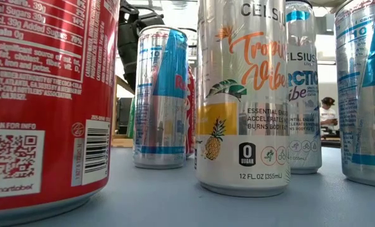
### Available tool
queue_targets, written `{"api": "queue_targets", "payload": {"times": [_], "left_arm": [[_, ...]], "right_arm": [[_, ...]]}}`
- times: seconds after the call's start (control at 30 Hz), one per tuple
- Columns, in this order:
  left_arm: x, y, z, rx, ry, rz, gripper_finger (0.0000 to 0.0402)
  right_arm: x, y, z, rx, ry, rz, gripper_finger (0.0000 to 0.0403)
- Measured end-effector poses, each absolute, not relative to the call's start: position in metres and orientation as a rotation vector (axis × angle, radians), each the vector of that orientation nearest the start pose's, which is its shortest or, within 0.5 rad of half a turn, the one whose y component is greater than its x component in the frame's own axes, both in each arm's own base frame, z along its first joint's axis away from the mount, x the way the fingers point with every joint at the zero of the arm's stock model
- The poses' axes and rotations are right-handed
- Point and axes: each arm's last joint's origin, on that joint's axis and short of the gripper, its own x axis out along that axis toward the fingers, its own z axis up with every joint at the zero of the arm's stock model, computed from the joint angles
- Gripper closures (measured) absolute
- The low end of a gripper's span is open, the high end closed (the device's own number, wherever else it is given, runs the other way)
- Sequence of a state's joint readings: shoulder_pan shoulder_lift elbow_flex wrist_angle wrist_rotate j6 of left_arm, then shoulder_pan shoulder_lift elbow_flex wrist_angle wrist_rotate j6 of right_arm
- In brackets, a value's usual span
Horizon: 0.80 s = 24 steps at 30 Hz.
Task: Place canned beverage on shelf
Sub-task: Put the middle green soda can aligned with the green soda on the shelf
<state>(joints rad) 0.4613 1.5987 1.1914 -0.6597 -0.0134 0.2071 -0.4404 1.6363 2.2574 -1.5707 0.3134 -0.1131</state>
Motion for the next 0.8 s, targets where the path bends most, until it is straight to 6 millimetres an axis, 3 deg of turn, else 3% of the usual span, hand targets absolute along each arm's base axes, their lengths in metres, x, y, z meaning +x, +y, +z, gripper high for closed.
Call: {"api": "queue_targets", "payload": {"times": [0.8], "left_arm": [[0.2870, 0.1400, 0.2381, -0.129, 1.115, 0.310, 0.0105]], "right_arm": [[0.2286, -0.1178, 0.4808, -0.040, 1.008, -0.639, 0.0403]]}}
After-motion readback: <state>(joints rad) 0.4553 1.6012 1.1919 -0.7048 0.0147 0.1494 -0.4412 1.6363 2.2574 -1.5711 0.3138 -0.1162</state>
